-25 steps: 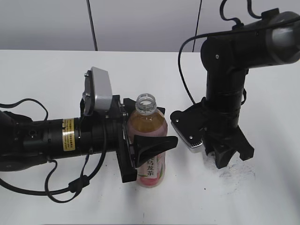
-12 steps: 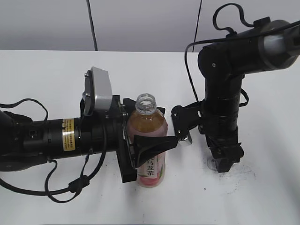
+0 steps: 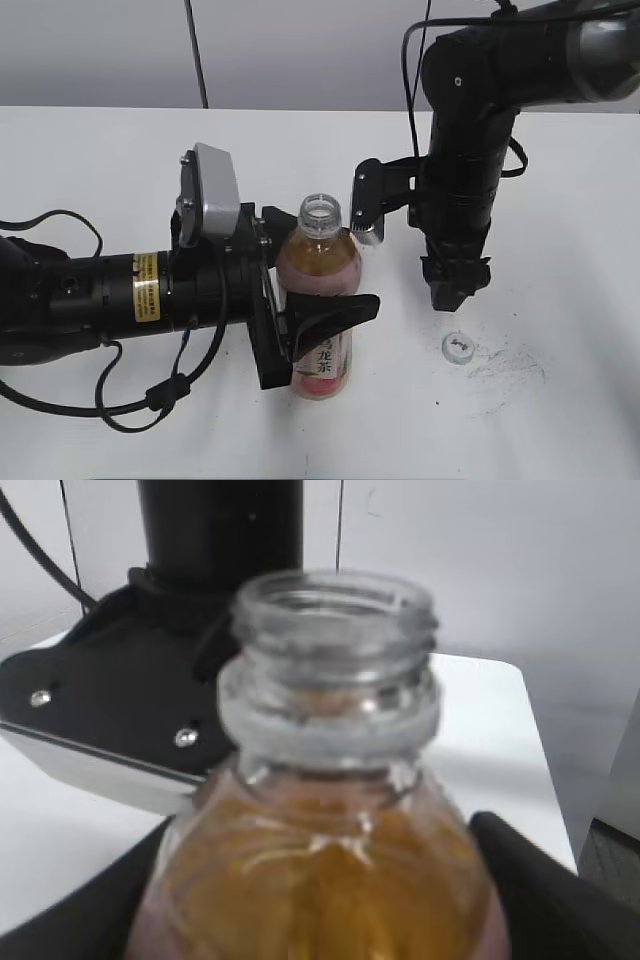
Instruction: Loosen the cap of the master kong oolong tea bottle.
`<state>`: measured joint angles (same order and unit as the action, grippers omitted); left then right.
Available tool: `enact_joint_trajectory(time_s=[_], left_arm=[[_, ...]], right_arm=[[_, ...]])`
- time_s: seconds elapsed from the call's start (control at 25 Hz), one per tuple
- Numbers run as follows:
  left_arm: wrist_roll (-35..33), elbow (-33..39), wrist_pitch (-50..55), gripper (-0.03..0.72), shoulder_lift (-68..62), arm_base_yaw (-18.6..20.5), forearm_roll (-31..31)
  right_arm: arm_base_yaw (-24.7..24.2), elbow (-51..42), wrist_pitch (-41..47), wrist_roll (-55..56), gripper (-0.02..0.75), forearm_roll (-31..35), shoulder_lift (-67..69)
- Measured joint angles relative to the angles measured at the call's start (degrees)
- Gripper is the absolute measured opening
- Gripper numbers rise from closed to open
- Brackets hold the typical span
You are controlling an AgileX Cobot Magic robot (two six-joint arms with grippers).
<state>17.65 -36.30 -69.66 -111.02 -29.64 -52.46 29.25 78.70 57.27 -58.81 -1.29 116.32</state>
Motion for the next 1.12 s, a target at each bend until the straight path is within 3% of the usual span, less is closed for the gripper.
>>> enact_joint_trajectory(time_s=[0.56, 0.84, 1.12], left_arm=[[-0.04, 0.0, 0.1, 0.595, 0.0, 0.0, 2.02], [-0.04, 0.0, 0.24, 0.596, 1.85, 0.0, 4.2], [-0.04, 0.0, 0.31, 0.594, 6.37, 0.0, 4.7]], right_arm=[[0.0, 5.07, 1.69, 6.01, 0.576, 0.0, -0.14], [0.0, 11.38, 9.79, 7.4, 0.576, 1.29, -0.25], [0.0, 12.82, 11.92, 8.31, 0.576, 2.24, -0.33]])
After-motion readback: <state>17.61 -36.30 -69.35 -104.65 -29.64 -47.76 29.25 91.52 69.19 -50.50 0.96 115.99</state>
